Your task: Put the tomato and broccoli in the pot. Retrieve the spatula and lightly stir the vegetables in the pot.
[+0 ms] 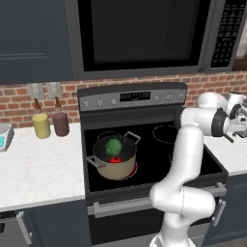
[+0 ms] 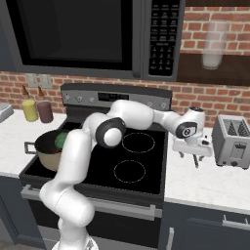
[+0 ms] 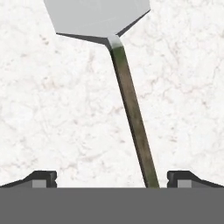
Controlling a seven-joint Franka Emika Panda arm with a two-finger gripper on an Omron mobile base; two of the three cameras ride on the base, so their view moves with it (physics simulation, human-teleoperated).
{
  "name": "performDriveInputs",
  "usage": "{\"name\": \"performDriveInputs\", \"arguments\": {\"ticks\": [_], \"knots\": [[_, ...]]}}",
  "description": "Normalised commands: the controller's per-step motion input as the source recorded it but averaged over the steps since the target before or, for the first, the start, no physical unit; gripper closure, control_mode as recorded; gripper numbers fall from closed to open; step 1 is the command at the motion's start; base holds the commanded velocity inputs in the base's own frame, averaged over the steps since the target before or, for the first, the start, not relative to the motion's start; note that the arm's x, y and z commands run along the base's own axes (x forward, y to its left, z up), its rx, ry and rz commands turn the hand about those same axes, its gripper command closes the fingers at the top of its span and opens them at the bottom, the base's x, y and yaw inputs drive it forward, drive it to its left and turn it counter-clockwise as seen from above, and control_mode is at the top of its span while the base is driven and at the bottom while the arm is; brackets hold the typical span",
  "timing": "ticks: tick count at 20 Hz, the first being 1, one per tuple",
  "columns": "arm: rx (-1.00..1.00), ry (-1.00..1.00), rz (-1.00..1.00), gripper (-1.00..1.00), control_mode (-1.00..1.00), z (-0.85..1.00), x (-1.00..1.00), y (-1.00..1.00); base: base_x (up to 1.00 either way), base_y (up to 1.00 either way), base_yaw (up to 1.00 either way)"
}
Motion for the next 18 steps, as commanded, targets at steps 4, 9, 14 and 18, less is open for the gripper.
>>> {"name": "performDriveInputs", "arguments": {"ticks": [4, 9, 14, 18], "knots": [[0.00, 0.00, 0.00, -1.00, -1.00, -0.18, 0.16, -0.16, 0.00, 0.00, 0.00], [0.00, 0.00, 0.00, -1.00, -1.00, -0.18, 0.13, -0.12, 0.00, 0.00, 0.00], [0.00, 0.00, 0.00, -1.00, -1.00, -0.18, 0.13, -0.05, 0.00, 0.00, 0.00], [0.02, 0.00, 0.00, -1.00, -1.00, -0.10, 0.10, -0.07, 0.00, 0.00, 0.00]]}}
